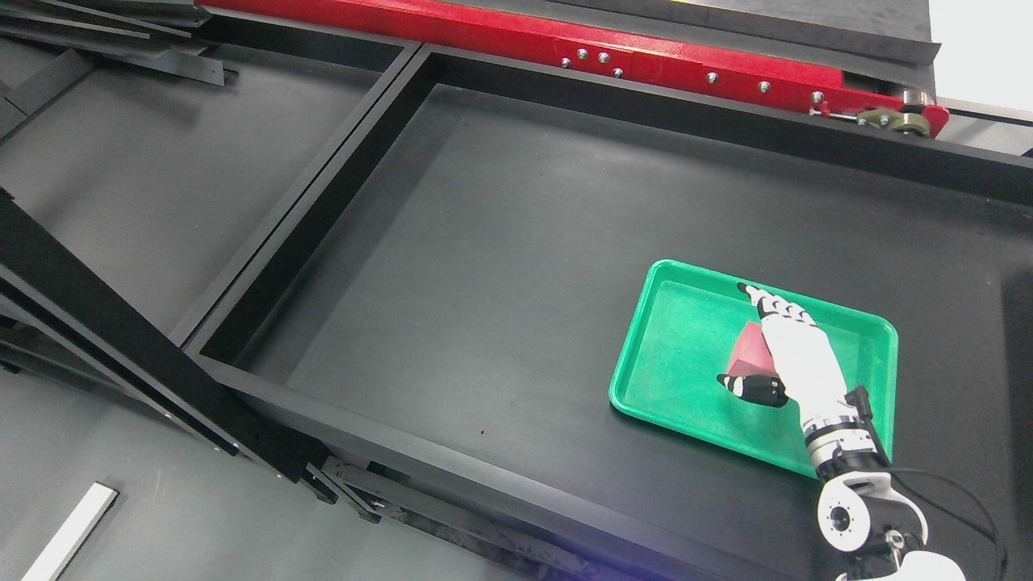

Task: Pick pink block from left shelf to tray
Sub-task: 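Close the right hand fingers around the pink block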

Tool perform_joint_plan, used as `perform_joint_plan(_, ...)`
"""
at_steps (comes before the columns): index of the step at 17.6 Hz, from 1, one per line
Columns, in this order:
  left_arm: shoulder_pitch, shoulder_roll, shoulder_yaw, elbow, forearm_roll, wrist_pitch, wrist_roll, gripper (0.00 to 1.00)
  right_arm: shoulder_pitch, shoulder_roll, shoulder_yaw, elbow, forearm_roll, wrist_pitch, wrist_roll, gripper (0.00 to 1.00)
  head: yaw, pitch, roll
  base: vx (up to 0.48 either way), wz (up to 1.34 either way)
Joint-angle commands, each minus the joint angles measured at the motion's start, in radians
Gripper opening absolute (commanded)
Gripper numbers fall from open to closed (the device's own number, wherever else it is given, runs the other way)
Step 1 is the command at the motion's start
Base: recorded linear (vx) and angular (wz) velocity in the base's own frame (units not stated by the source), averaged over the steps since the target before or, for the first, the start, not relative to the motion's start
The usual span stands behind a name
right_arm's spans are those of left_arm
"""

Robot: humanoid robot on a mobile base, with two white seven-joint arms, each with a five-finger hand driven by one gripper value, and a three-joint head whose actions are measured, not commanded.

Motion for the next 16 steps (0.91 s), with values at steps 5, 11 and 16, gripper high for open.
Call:
perform_joint_plan(5, -0.023, 0.017, 0.000, -0.017, -0.002, 0.000, 0.000, 1.00, -0.015, -0.027, 0.012, 0.124, 0.004, -0.001, 0.001, 0.96, 0.0000, 0.000, 0.000, 0.032, 0.00)
perform_joint_plan(11, -0.023, 0.017, 0.000, -0.017, -0.002, 0.000, 0.000, 1.00, 0.005, -0.045, 0.001, 0.126, -0.001, 0.000, 0.001, 0.96, 0.0000, 0.000, 0.000, 0.004, 0.00)
perform_joint_plan(16, -0.023, 0.017, 0.000, -0.017, -0.002, 0.000, 0.000, 1.00, -0.001, -0.044, 0.009, 0.162, -0.001, 0.014, -0.006, 0.88, 0.0000, 0.000, 0.000, 0.000, 0.00)
